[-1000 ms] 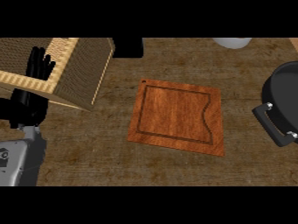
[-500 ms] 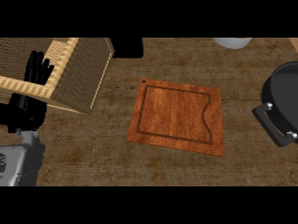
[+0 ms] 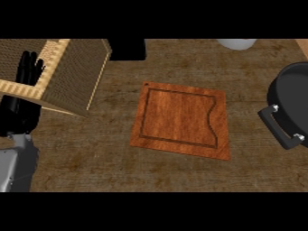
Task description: Pick the pear from the cutting board and place it in the pot
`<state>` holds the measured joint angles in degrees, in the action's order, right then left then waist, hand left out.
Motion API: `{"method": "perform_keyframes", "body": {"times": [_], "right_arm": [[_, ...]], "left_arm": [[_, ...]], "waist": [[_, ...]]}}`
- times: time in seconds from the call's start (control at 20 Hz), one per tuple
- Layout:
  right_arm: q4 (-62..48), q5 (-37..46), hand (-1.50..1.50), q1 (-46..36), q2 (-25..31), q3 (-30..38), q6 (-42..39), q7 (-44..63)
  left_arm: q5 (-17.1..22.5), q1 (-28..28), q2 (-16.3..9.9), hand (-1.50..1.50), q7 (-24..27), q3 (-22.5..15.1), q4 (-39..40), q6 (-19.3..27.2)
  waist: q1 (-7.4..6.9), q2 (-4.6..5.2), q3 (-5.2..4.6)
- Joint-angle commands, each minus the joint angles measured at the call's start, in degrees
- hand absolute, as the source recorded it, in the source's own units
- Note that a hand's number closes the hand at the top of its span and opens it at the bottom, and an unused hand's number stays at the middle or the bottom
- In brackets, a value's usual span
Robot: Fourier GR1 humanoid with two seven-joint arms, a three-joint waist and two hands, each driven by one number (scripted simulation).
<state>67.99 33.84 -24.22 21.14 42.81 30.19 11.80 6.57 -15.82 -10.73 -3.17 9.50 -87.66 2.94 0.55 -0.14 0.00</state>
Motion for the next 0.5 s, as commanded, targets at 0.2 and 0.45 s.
{"method": "perform_keyframes", "body": {"times": [0.2, 0.45], "right_arm": [[13.1, -14.6, -1.5, 13.1, -1.5, 6.8, -2.4, -8.0], [17.6, -21.0, -1.5, 21.3, -2.6, 10.6, -5.0, -10.5]], "left_arm": [[0.0, -1.6, 0.3, 0.0, -1.1, -0.2, 0.2, 0.4], [0.2, 0.5, -0.3, 0.0, -3.9, -0.5, -3.9, 0.1]], "waist": [[0.33, 0.03, 0.01], [-0.04, 0.01, 0.01]]}}
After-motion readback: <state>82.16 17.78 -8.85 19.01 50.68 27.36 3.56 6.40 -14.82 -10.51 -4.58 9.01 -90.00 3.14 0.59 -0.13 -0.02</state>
